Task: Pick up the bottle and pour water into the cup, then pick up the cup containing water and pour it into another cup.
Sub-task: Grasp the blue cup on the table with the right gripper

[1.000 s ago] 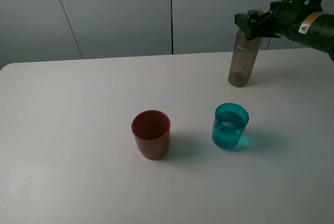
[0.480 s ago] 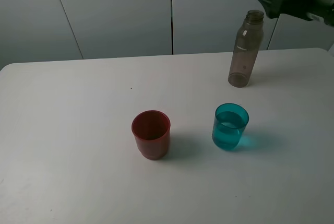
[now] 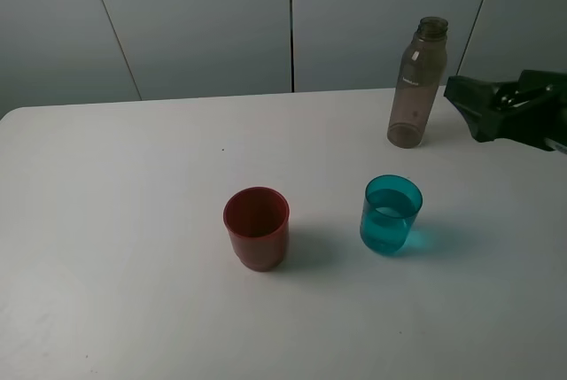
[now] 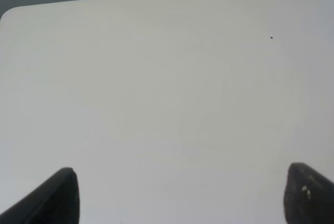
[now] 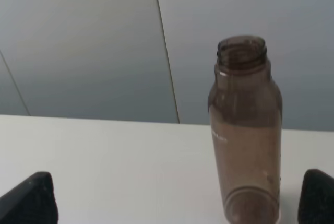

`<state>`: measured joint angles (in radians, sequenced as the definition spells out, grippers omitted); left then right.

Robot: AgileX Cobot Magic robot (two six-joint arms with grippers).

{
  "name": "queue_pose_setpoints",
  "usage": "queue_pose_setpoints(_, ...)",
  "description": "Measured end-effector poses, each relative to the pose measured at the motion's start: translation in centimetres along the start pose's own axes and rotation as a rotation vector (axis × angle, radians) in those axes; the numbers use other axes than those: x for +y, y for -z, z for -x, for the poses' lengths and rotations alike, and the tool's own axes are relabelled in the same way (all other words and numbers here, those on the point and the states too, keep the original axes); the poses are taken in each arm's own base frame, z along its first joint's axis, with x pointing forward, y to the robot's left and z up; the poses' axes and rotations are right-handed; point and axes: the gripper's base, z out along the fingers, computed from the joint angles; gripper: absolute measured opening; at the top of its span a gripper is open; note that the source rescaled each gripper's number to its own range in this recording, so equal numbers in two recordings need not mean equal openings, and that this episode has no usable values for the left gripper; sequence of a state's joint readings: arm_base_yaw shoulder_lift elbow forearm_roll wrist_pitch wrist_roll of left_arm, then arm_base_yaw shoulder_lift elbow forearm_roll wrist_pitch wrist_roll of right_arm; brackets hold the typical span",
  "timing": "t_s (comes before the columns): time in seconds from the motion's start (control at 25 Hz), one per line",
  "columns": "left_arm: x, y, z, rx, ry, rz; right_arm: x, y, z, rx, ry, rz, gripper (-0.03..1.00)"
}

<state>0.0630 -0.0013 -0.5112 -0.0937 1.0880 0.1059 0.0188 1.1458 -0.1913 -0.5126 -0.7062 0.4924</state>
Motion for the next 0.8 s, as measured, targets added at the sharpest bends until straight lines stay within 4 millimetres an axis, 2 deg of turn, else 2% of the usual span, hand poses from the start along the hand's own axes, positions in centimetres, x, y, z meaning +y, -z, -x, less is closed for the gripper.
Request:
queue_pose_setpoints(0.2,0.0,0.0,0.0,0.0,0.0,0.0,0.2,1.4,-2.9,0.094,-0.031,-0.011,0.99)
queue_pose_setpoints(0.4,0.0,0.0,0.0,0.0,0.0,0.0,0.6,2.3,-4.5,0.151,-0.044,0.011,0.99)
queue_pose_setpoints(0.6,0.0,0.0,0.0,0.0,0.0,0.0,1.7,2.8,-5.6,0.224,0.074,0.146,1.0)
queue_pose_setpoints(0.8,0.0,0.0,0.0,0.0,0.0,0.0,2.0,2.9,-5.8,0.24,0.1,0.173,1.0)
